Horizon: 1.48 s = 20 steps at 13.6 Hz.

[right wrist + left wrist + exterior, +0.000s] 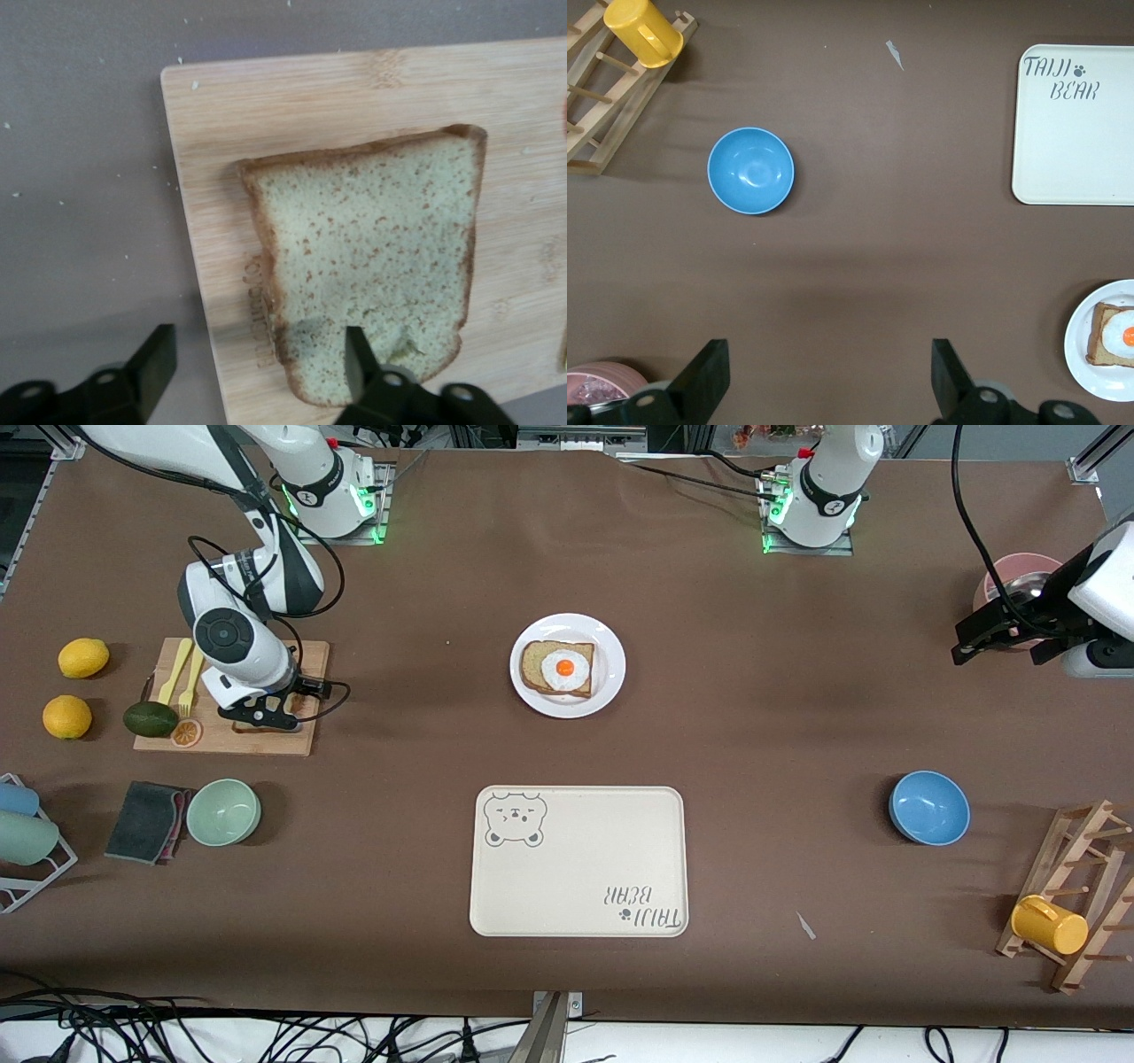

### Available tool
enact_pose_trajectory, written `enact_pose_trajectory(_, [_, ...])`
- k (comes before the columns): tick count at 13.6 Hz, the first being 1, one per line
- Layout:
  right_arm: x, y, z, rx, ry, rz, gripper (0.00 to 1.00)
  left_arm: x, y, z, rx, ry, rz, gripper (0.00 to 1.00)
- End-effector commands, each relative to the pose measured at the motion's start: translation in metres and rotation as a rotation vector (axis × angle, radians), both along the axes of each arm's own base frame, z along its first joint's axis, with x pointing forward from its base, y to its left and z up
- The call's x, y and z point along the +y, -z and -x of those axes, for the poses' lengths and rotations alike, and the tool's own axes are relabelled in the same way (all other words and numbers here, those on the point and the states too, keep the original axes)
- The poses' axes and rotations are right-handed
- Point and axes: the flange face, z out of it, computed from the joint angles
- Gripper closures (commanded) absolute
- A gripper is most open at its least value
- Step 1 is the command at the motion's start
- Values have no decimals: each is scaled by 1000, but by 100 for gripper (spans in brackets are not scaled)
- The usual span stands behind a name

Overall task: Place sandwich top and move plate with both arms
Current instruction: 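Grasp the bread slice edge with the right gripper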

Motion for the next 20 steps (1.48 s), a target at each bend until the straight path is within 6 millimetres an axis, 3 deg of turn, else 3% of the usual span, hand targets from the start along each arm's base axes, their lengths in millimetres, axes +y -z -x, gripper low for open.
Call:
enact_pose_trajectory(1, [2, -3, -3, -17, -2, 14, 37, 3, -5, 0, -8, 6, 21, 0])
enact_pose_trajectory(5, [-5, 6, -3, -8, -7, 25, 52, 5, -4, -1, -6, 3, 21, 0])
enact_pose_trajectory(9, [-5, 9, -5, -8, -3, 23, 54, 5, -4, -1, -6, 3, 23, 0])
enact_pose_trajectory(14, [-3, 7, -8, -14, -11, 24, 85, 6, -4, -1, -6, 2, 23, 0])
enact_pose_trajectory(20, [-3, 13, -8, 0, -9, 27, 100, 6, -4, -1, -6, 2, 23, 0])
